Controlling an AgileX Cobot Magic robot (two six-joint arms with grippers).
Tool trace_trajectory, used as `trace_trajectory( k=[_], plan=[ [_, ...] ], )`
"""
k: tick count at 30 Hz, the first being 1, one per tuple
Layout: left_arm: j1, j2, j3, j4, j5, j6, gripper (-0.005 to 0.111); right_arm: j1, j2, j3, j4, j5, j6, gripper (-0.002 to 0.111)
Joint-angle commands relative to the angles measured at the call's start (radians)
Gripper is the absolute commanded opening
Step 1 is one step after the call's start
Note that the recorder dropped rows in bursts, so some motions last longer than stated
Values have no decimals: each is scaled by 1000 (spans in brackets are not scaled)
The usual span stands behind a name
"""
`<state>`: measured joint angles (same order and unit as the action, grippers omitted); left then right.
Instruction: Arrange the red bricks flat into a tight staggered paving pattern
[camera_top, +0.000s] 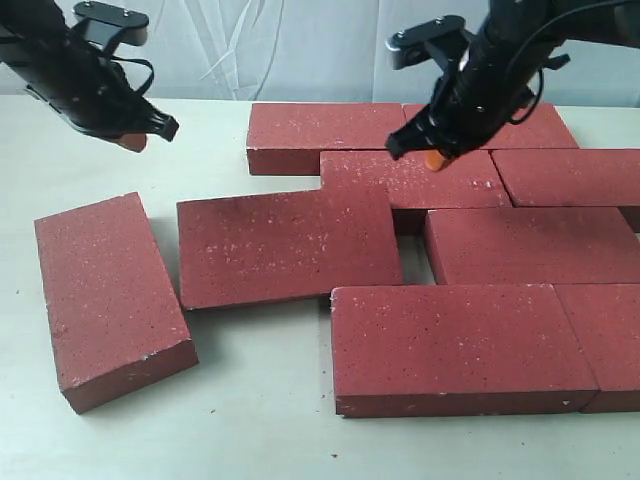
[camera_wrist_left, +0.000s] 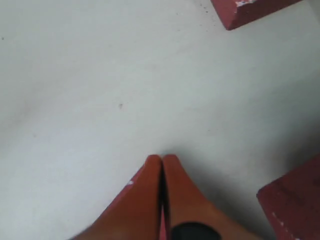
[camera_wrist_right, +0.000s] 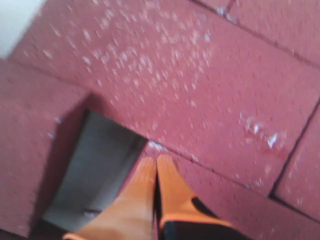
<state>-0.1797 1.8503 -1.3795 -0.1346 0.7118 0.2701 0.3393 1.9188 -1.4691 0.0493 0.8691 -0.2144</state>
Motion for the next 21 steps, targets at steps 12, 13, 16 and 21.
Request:
trace_trajectory(
  k=[12,13,16,21],
  plan=[
    [36,-30,279,-239,-160,95,0,79,54,92,17,-64,-38,-1],
    [36,-30,287,-271,-161,123,0,79,61,92,17,-65,-38,-1],
    [36,-30,301,-350,-153,195,0,80,80,92,33,-60,-36,-1],
    [50,-30,321,-281,-164,176,0,81,93,92,101,-53,-50,-1]
  ],
)
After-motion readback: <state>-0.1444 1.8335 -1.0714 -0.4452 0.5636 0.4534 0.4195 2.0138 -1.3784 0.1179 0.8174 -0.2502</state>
